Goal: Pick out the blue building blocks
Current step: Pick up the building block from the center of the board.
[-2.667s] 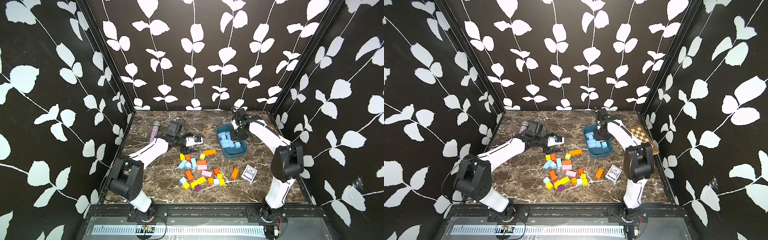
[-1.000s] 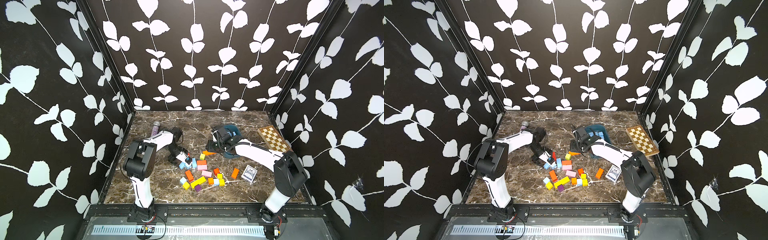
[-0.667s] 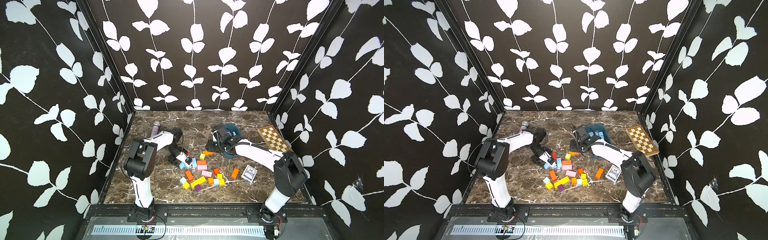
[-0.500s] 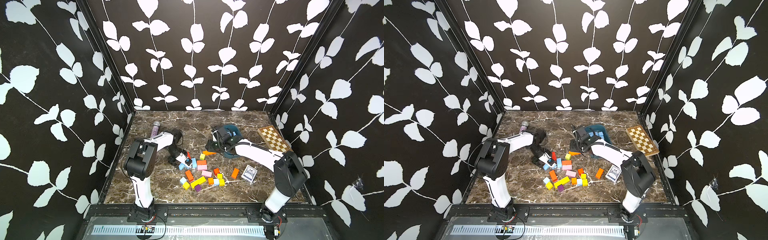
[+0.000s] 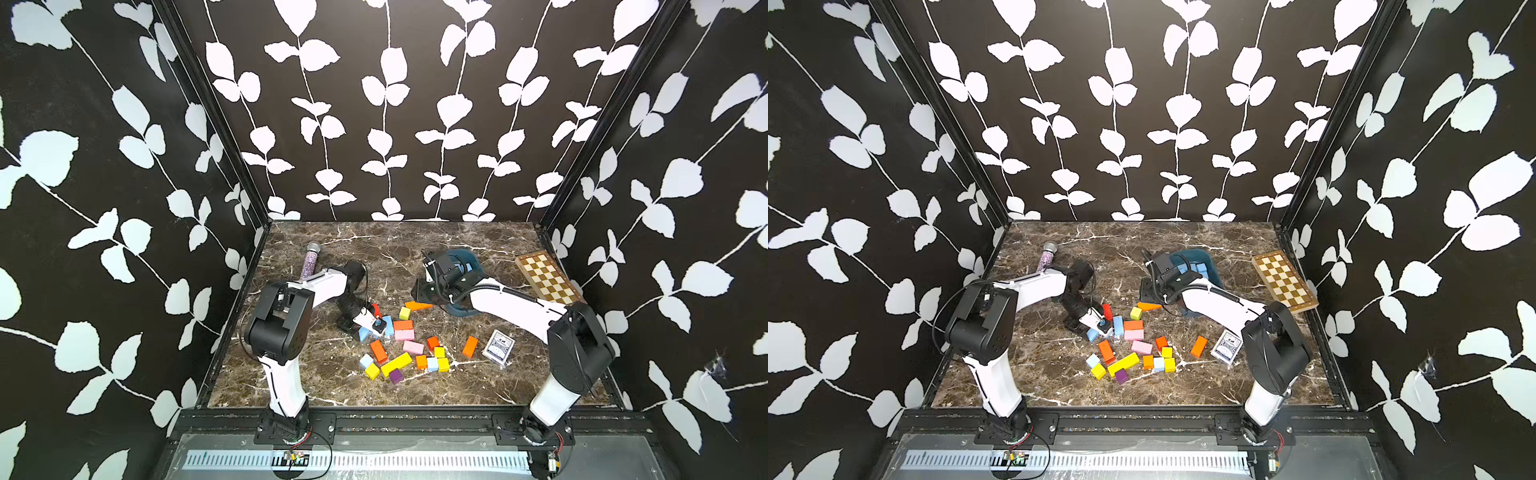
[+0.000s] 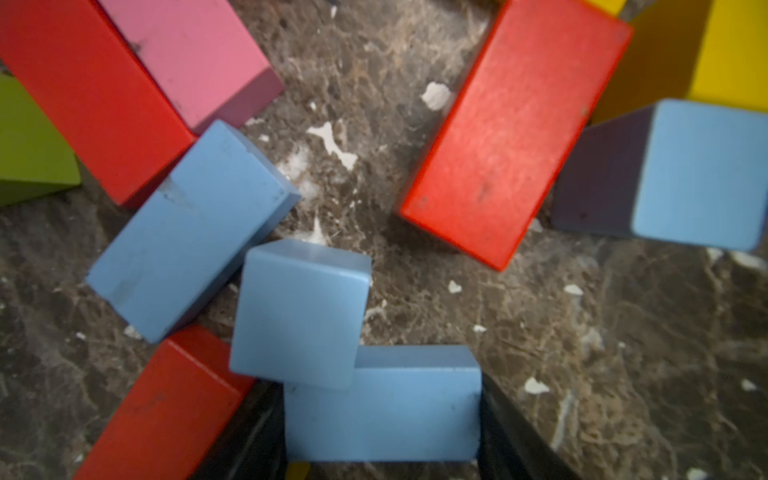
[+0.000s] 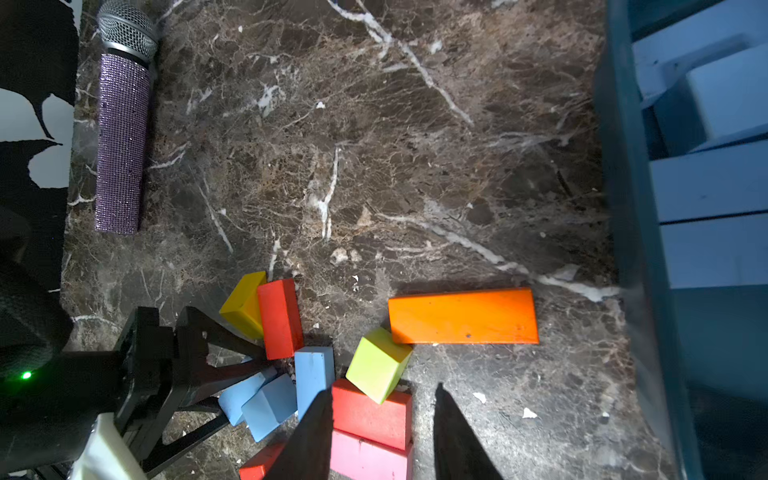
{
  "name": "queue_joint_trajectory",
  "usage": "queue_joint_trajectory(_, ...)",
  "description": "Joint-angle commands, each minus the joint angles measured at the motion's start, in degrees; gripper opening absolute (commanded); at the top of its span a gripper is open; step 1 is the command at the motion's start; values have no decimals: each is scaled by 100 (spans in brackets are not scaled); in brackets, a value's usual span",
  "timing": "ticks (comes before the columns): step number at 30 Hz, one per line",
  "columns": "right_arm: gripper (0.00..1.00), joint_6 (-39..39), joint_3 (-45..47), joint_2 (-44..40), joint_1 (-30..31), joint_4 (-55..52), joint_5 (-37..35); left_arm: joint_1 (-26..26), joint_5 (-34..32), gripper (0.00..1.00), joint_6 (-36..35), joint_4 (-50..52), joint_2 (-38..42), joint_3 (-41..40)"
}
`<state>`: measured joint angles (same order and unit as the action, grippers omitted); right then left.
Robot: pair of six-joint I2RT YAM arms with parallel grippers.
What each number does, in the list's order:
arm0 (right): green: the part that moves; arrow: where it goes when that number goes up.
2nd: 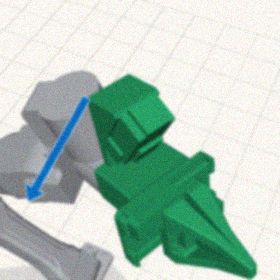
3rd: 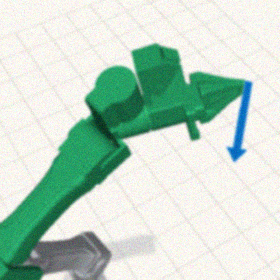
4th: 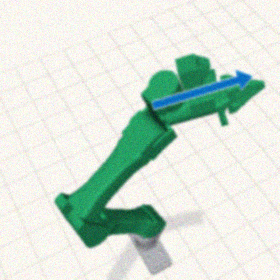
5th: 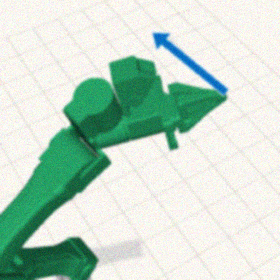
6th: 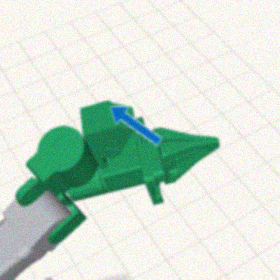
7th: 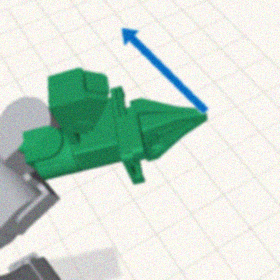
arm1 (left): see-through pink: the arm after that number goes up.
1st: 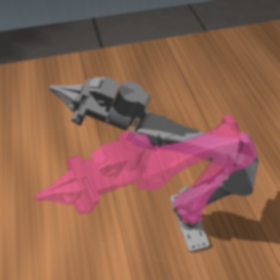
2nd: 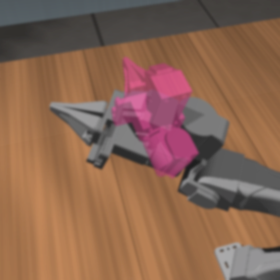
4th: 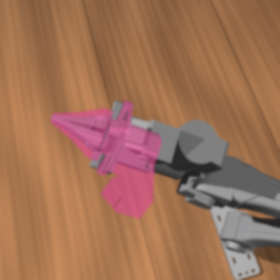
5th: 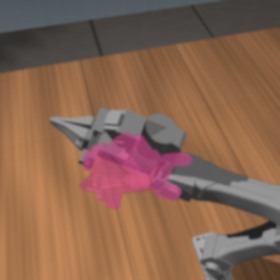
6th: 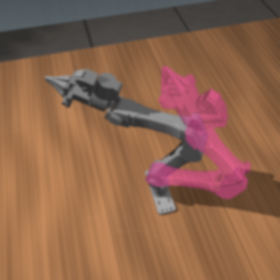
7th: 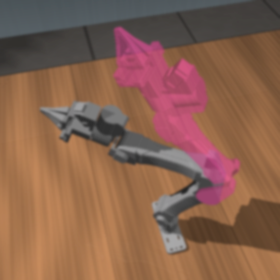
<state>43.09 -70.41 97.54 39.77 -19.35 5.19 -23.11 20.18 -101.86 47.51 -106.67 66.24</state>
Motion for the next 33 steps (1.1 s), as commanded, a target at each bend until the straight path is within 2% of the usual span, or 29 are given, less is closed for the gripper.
queue_joint_trajectory(1,39,50,19,-98,38,185,-62,-34,-162,56,151,-268,16,-181)
queue_joint_trajectory(6,39,84,62,-166,27,264,-27,-7,110,48,443,-318,223,-159)
queue_joint_trajectory(12,40,167,-80,-250,-317,591,1038,243,1240,47,1915,-196,844,208)
queue_joint_trajectory(17,40,227,-288,-101,-399,668,1927,281,1805,47,3240,-1616,1407,-161)
queue_joint_trajectory(22,40,462,-268,105,-392,1003,2650,273,1928,47,4318,-2742,1492,-241)
queue_joint_trajectory(33,39,719,-436,557,-395,1548,2899,188,2354,47,4606,-3383,1509,-252)
